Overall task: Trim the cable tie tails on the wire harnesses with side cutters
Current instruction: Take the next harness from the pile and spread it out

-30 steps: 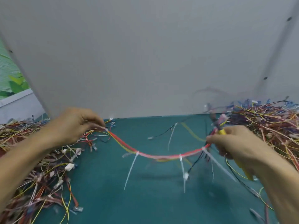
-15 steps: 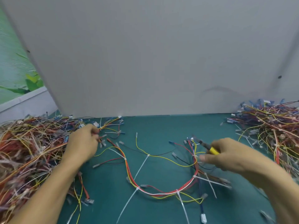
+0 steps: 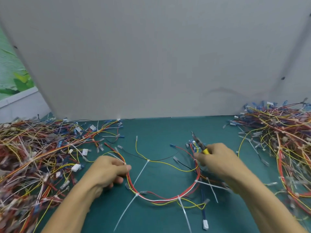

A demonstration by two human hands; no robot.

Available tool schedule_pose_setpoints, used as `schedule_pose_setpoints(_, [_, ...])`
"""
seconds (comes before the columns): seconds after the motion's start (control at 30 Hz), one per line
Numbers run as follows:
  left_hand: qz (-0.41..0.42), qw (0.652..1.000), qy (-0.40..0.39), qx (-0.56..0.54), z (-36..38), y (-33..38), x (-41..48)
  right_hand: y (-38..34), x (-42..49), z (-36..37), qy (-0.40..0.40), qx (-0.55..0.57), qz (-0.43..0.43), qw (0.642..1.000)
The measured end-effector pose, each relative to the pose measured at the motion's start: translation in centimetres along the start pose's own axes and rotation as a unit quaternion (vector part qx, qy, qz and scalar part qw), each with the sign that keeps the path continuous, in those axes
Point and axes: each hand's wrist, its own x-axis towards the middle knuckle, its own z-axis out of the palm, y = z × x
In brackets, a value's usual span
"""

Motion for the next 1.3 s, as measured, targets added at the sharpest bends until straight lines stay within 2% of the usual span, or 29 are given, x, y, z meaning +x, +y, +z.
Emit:
schedule_pose_setpoints(0.13, [0.025, 0.997, 0.019, -0.067, 0.9, -0.4, 0.4, 0.4, 0.7, 1.0, -0.038, 0.028, 0.038, 0.998])
schedule_pose_setpoints(0.33, [0.065, 0.973, -0.064, -0.214, 1.0, -0.4, 1.0, 0.2, 0.9, 1.2, -0.124, 0.061, 0.049, 0.989])
schedule_pose_setpoints(0.43, [0.088, 0.961, -0.078, -0.249, 1.1, -0.1, 1.3, 0.1, 0.9, 1.2, -0.162, 0.078, 0.041, 0.983])
schedule_pose_setpoints(0.53, [0.108, 0.954, -0.055, -0.276, 1.1, 0.1, 1.6, 0.2, 1.0, 1.1, -0.165, 0.171, 0.046, 0.970])
schedule_pose_setpoints(0.6, [0.116, 0.940, -0.024, -0.319, 0.7, 0.2, 1.8, 0.3, 1.3, 0.5, -0.142, 0.296, 0.072, 0.942])
schedule_pose_setpoints(0.7, [0.126, 0.903, 0.028, -0.411, -0.3, 0.3, 2.3, 0.5, 1.9, -0.9, -0.090, 0.455, 0.118, 0.878])
schedule_pose_setpoints(0.77, [0.138, 0.879, 0.054, -0.453, -0.8, 0.4, 2.6, 0.7, 2.2, -1.6, -0.059, 0.521, 0.152, 0.838])
schedule_pose_setpoints(0.83, [0.151, 0.865, 0.072, -0.472, -0.9, 0.5, 2.7, 1.0, 2.4, -1.8, -0.032, 0.545, 0.166, 0.821])
schedule_pose_setpoints(1.13, [0.228, 0.854, 0.096, -0.457, -0.4, 0.7, 2.9, 1.1, 2.7, -1.6, -0.001, 0.548, 0.148, 0.823])
schedule_pose_setpoints(1.3, [0.306, 0.867, 0.137, -0.369, 0.1, 0.8, 2.9, 1.1, 2.5, -1.7, 0.022, 0.507, 0.110, 0.854])
